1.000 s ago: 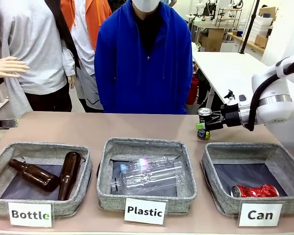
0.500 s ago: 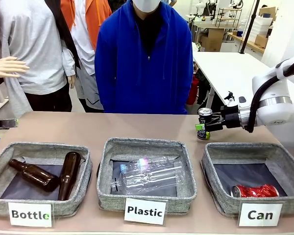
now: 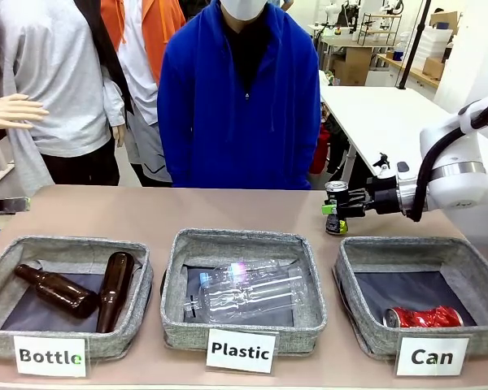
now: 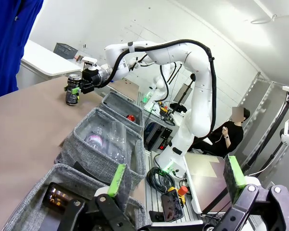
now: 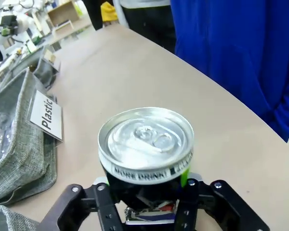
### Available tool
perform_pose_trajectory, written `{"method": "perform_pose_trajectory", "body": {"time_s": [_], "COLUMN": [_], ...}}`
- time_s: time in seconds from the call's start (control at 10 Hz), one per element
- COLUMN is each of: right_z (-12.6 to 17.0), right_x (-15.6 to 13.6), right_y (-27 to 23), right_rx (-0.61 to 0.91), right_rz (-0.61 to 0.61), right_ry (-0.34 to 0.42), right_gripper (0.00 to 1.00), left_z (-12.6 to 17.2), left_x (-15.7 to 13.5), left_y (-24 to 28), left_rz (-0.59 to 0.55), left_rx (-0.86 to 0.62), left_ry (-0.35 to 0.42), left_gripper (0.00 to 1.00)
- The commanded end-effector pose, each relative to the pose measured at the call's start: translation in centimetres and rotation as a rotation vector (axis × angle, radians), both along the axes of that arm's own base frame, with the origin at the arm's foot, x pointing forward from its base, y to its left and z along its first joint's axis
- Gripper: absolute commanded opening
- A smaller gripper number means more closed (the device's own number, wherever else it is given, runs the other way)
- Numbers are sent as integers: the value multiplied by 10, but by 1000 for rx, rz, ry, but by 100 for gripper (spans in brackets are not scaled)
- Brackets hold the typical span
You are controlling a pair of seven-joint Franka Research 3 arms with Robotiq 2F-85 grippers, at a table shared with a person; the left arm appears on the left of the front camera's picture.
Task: Sort the can waste into the basket.
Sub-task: Pick up the can waste from the table and place it in the right Fabric basket.
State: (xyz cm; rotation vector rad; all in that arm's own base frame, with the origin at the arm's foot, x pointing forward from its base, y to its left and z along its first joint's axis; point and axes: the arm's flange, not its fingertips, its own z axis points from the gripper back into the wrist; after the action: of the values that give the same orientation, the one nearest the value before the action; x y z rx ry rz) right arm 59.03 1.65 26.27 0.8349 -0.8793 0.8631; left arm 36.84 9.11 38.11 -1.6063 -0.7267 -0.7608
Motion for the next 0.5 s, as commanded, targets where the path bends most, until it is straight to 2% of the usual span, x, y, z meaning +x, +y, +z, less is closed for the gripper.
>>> {"method": "perform_pose_trajectory", "body": {"time_s": [0.0,0.1,0.3,0.4], "right_z": [4,8,29,49], "right_x": [5,3,-3,-9], "right_y": [-2,-3,-5,-7], "right_rx": [18,20,24,17], "right_rz": [16,18,29,29], "right_ry": [-3,-8,-43,-74], "right_gripper": [8,0,0,0], "left_z": [3,3,3,3], "left_x": [-3,-3,-3,-3], "left_y": [-1,-1,-1,-1], "left_rz": [7,7,7,7], "left_rx": [6,6,6,6], "left_ry": [5,5,5,5], "left_gripper": [100,100,100,100]}}
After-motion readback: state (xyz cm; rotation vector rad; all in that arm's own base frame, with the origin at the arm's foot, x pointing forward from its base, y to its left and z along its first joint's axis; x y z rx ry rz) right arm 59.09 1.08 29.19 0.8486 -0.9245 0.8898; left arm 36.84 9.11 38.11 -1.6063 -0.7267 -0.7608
